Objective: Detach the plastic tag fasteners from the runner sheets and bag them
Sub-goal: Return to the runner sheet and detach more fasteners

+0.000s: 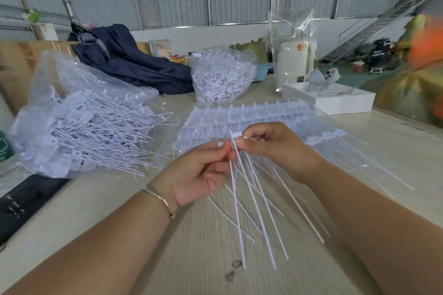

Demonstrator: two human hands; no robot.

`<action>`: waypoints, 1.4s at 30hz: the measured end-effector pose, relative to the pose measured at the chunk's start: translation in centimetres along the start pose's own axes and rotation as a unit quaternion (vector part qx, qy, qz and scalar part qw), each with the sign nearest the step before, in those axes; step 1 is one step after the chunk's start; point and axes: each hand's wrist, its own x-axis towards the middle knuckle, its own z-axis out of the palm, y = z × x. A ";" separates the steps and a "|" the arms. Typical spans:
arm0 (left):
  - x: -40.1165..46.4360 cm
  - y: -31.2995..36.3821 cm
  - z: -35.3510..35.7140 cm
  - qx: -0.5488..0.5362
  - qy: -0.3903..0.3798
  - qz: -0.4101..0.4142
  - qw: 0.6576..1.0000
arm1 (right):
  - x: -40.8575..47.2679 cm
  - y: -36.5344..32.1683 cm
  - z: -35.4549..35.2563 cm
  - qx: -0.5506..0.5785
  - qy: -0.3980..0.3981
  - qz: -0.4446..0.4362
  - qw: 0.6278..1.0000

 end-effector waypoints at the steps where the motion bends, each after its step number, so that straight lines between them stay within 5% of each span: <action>1: 0.0 0.0 -0.1 0.020 0.008 0.005 1.000 | 0.0 0.1 -0.2 -0.015 0.007 0.002 1.000; 12: 0.2 0.8 -0.4 0.063 0.138 0.031 0.988 | 0.4 1.8 -0.5 -0.191 0.110 0.008 0.975; 18: 0.5 0.9 -1.5 0.130 0.190 -0.011 0.973 | 0.4 2.0 -0.6 -0.011 0.125 0.055 0.991; 25: 0.6 0.6 -1.6 0.256 0.222 0.012 0.941 | 0.3 1.5 -1.1 -0.034 0.083 0.120 0.989; 28: 0.6 0.4 -0.9 0.368 0.254 0.043 0.893 | 0.5 1.2 -1.2 -0.061 0.072 0.131 0.987; 35: 1.3 -0.8 0.6 0.638 0.295 0.198 0.683 | 0.8 1.3 -0.7 -0.121 0.103 0.142 0.977; 42: 1.7 0.2 0.2 0.698 0.322 0.219 0.601 | 1.2 1.1 -0.1 -0.111 0.153 0.114 0.976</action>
